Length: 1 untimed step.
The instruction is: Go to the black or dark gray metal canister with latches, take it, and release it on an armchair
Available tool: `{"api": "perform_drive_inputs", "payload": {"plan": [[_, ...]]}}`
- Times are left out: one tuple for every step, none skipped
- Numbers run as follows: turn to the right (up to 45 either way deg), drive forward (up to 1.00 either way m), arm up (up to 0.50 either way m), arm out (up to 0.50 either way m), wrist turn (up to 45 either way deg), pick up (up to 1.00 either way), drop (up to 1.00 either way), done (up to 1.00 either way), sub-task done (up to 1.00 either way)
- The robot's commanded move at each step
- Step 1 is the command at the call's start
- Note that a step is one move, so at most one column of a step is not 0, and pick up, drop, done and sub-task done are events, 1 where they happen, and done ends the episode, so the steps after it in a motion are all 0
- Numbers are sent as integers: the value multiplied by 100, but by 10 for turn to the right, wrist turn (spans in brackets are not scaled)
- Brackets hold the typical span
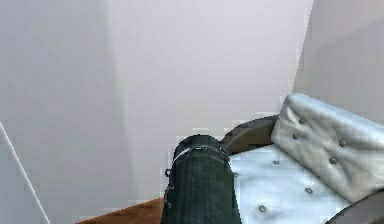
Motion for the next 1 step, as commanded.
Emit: {"api": "perform_drive_inputs", "payload": {"plan": [[-30,0,0,0,0,0,0,0,0]]}}
